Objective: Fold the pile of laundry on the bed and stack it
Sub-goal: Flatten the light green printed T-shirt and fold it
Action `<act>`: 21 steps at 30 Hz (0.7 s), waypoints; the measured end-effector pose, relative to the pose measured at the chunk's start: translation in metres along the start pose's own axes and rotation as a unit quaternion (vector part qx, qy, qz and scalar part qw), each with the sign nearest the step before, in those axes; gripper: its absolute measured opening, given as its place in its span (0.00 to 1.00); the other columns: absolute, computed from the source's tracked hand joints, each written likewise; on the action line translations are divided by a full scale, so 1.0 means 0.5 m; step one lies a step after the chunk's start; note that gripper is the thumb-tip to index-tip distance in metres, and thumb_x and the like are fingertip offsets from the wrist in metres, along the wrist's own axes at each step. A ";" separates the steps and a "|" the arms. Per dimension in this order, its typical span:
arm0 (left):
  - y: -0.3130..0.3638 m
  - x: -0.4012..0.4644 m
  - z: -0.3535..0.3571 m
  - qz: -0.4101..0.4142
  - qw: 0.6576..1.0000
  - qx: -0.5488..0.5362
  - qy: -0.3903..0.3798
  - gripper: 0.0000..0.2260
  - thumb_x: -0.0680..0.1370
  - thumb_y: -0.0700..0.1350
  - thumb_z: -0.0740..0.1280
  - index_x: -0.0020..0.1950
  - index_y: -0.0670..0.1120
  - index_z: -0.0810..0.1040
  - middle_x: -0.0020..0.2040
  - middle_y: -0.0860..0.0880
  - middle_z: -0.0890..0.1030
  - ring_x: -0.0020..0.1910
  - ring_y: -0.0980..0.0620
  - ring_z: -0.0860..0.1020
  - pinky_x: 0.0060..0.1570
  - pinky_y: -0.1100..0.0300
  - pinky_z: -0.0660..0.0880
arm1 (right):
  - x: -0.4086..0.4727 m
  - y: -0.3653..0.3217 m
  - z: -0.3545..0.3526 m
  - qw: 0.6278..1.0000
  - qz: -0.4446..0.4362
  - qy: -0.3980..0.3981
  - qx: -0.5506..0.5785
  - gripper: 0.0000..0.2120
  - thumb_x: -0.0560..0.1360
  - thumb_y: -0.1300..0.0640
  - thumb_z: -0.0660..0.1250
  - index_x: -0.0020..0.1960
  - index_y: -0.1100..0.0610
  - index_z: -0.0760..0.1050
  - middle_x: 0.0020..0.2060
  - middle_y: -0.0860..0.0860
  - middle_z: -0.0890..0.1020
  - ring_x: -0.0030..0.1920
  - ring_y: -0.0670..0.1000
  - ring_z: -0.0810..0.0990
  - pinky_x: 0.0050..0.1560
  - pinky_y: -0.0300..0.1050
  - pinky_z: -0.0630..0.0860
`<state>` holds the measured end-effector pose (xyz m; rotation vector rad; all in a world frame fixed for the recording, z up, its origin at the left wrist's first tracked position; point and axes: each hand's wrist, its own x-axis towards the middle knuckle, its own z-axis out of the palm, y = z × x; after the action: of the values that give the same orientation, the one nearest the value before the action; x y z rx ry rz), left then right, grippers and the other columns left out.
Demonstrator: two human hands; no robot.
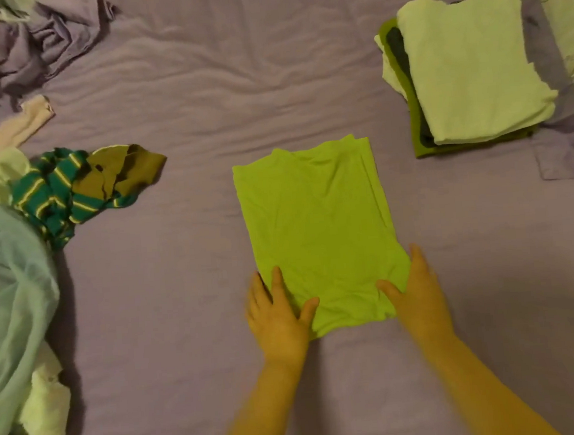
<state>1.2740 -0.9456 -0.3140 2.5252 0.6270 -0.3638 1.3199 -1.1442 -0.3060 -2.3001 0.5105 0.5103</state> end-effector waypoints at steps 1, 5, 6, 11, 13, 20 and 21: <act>-0.002 -0.016 -0.002 -0.030 0.997 -0.071 0.005 0.39 0.70 0.51 0.76 0.75 0.43 0.63 0.71 0.36 0.66 0.68 0.38 0.67 0.65 0.48 0.63 | -0.007 -0.001 -0.001 1.000 0.021 -0.005 0.018 0.37 0.74 0.55 0.71 0.76 0.60 0.55 0.68 0.63 0.70 0.64 0.63 0.71 0.57 0.52 0.69; -0.008 -0.045 -0.020 -0.214 0.898 -0.383 -0.025 0.15 0.73 0.36 0.72 0.57 0.35 0.75 0.51 0.40 0.78 0.52 0.44 0.77 0.51 0.53 0.72 | -0.044 -0.007 -0.012 0.994 0.049 -0.001 0.102 0.20 0.74 0.54 0.70 0.61 0.64 0.73 0.55 0.61 0.79 0.55 0.60 0.77 0.50 0.48 0.69; -0.015 -0.053 -0.028 -0.238 0.880 -0.411 -0.029 0.07 0.74 0.36 0.71 0.49 0.37 0.76 0.45 0.41 0.78 0.47 0.45 0.76 0.45 0.53 0.71 | -0.057 -0.011 -0.015 0.992 0.045 0.004 0.122 0.17 0.75 0.54 0.69 0.58 0.64 0.75 0.52 0.60 0.80 0.53 0.59 0.77 0.49 0.47 0.68; -0.066 -0.123 -0.088 -0.265 0.835 -0.481 -0.038 0.05 0.78 0.37 0.66 0.43 0.42 0.73 0.36 0.43 0.76 0.30 0.49 0.77 0.24 0.59 0.77 | -0.135 -0.004 -0.019 0.969 0.094 -0.043 0.226 0.11 0.77 0.56 0.67 0.56 0.59 0.73 0.45 0.57 0.77 0.36 0.52 0.75 0.25 0.41 0.76; -0.099 -0.157 -0.110 -0.272 0.830 -0.486 -0.042 0.03 0.78 0.37 0.65 0.46 0.38 0.74 0.34 0.41 0.75 0.21 0.54 0.74 0.19 0.63 0.72 | -0.175 0.019 -0.019 0.966 0.121 -0.043 0.225 0.09 0.76 0.57 0.68 0.52 0.62 0.75 0.38 0.57 0.77 0.29 0.46 0.75 0.19 0.36 0.71; -0.169 -0.267 -0.152 -0.244 0.842 -0.472 -0.098 0.17 0.77 0.36 0.66 0.64 0.47 0.70 0.31 0.43 0.79 0.20 0.51 0.75 0.24 0.60 0.76 | -0.314 0.083 0.012 0.966 0.154 -0.011 0.208 0.11 0.78 0.53 0.65 0.43 0.61 0.73 0.37 0.58 0.75 0.30 0.50 0.71 0.22 0.32 0.68; -0.172 -0.278 -0.163 -0.233 0.841 -0.474 -0.112 0.18 0.77 0.36 0.66 0.64 0.52 0.70 0.29 0.44 0.79 0.21 0.50 0.76 0.25 0.59 0.77 | -0.330 0.084 0.013 0.961 0.160 -0.008 0.224 0.10 0.79 0.53 0.62 0.47 0.61 0.73 0.40 0.58 0.75 0.33 0.50 0.72 0.23 0.33 0.70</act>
<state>1.1227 -0.8867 -0.2304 1.3466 1.0136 -0.3796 1.1586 -1.1330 -0.2523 -1.7872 0.8993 0.5059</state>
